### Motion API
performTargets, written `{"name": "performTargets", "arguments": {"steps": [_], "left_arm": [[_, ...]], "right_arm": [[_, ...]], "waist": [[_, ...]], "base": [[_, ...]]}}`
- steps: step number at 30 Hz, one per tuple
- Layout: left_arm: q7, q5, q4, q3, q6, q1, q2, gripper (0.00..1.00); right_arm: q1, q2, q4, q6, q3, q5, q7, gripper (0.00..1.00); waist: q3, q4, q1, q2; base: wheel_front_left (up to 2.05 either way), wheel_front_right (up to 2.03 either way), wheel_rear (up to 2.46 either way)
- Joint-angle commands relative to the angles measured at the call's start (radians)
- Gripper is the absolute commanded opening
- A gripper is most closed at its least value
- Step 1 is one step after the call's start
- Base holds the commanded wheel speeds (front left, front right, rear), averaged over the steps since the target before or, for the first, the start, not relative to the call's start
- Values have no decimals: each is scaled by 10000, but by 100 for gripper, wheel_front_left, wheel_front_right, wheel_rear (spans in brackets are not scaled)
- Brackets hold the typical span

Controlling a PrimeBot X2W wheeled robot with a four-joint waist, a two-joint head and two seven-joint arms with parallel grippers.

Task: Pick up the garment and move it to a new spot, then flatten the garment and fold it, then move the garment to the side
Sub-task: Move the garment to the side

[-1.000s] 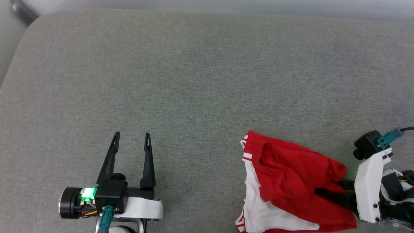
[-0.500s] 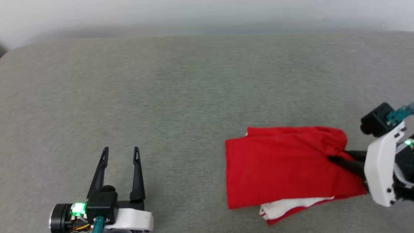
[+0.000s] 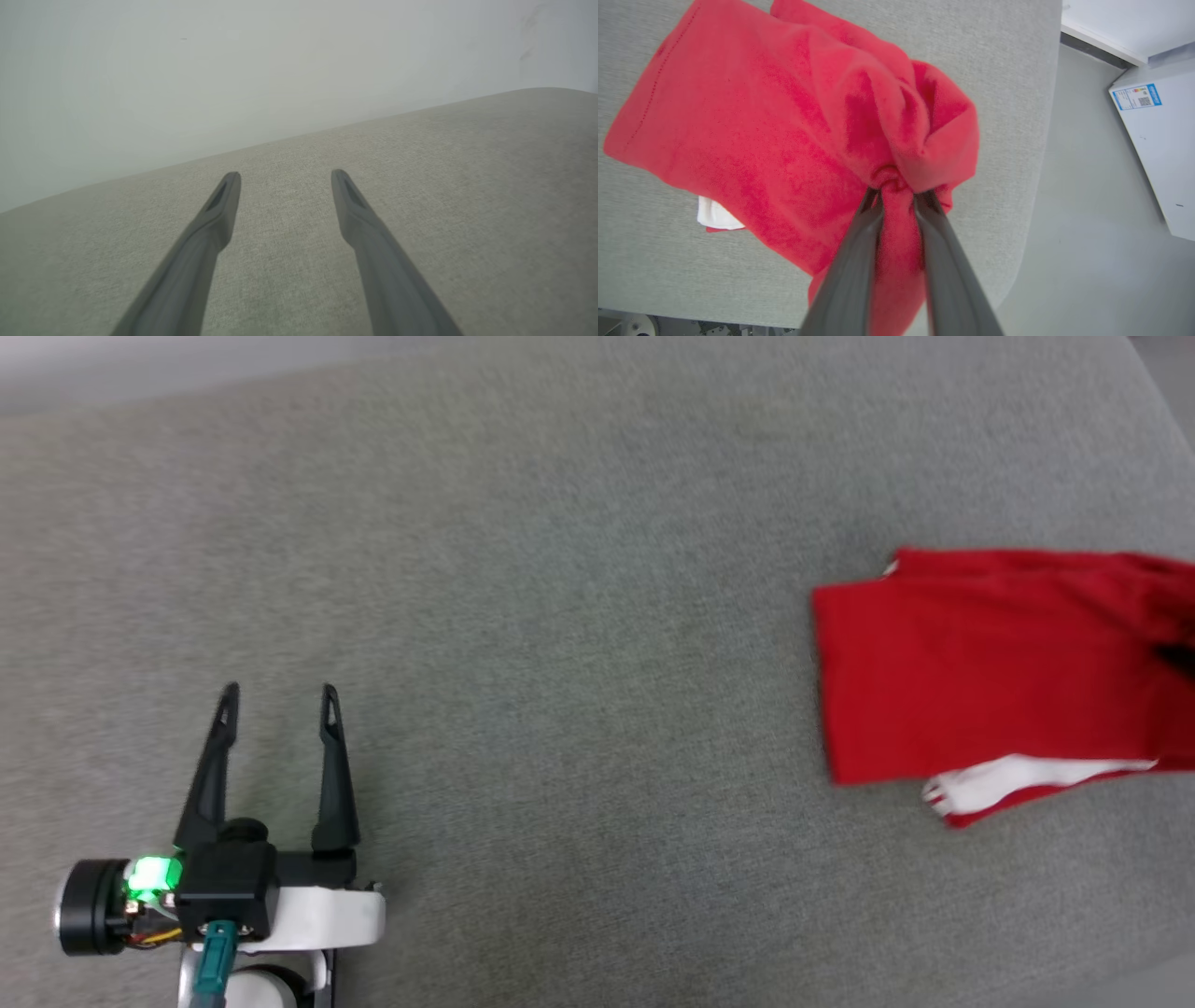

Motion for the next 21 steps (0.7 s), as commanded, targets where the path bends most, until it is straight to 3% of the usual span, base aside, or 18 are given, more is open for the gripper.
{"name": "performTargets", "arguments": {"steps": [1, 13, 21], "left_arm": [[-20, 43, -120, 75, 28, -196, 115, 100], [-20, 79, -910, 163, 90, -759, 649, 100], [-7, 39, -1098, 86, 133, -1001, 780, 100]], "right_arm": [[-262, -77, 298, -8, -175, -253, -175, 0], [-1070, 248, 3341, -10, -2263, -1654, -1258, 0], [-1647, 738, 4588, -8, -3202, -2611, -1918, 0]], "waist": [[749, -551, -1, -1], [2343, -613, -1, -1], [2806, -403, -1, -1]], "base": [[0, 0, 0], [0, 0, 0], [0, 0, 0]]}}
